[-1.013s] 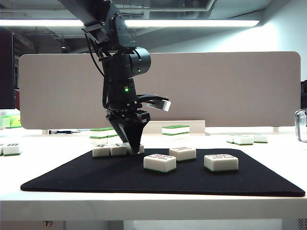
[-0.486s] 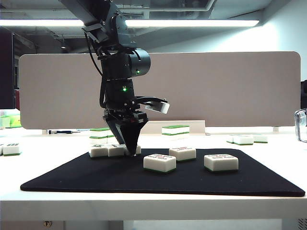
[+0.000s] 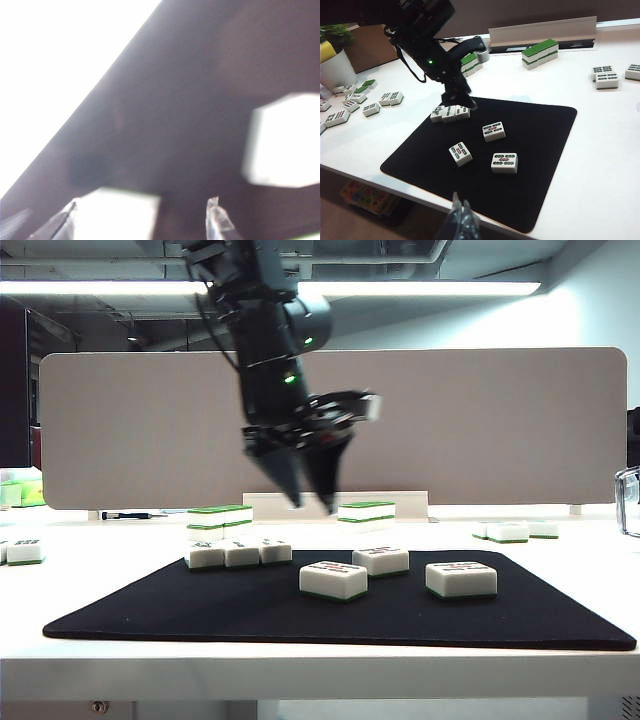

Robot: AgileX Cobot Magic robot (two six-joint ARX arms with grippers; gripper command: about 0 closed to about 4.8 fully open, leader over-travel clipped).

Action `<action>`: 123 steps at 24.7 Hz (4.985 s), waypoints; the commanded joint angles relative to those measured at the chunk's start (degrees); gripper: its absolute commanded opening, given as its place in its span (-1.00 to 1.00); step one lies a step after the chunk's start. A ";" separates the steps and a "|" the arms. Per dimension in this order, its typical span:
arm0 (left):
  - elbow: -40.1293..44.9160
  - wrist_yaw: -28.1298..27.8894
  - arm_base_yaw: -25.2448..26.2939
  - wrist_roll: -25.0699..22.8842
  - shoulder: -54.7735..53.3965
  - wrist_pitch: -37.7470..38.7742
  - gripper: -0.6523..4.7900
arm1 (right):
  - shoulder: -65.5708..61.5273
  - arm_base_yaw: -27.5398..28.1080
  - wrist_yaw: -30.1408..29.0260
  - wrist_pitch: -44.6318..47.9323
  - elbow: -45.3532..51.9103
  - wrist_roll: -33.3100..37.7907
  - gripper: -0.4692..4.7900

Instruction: Align six mahjong tiles in a row on the table.

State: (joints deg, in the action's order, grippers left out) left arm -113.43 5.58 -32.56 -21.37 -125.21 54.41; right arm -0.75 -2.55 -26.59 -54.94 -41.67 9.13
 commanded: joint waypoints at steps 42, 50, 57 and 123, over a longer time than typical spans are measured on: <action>0.15 -13.66 -2.86 59.74 -5.16 -7.28 -0.08 | 0.76 -0.04 0.11 0.70 -0.13 -0.17 -0.82; -5.14 -13.53 -2.73 47.74 -4.59 -5.09 0.33 | 0.76 -0.04 0.09 0.70 -0.13 -0.17 -0.82; -11.52 -13.51 -2.75 20.85 -4.59 0.50 0.33 | 0.76 -0.04 0.11 0.70 -0.13 -0.17 -0.82; -11.15 -0.02 4.35 -13.66 -11.10 8.55 0.17 | 0.76 -0.02 1.46 0.70 -0.13 -0.17 -0.82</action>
State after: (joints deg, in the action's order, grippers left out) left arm -124.64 6.66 -28.34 -35.05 -136.18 61.76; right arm -0.75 -2.52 -25.26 -54.94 -41.67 9.10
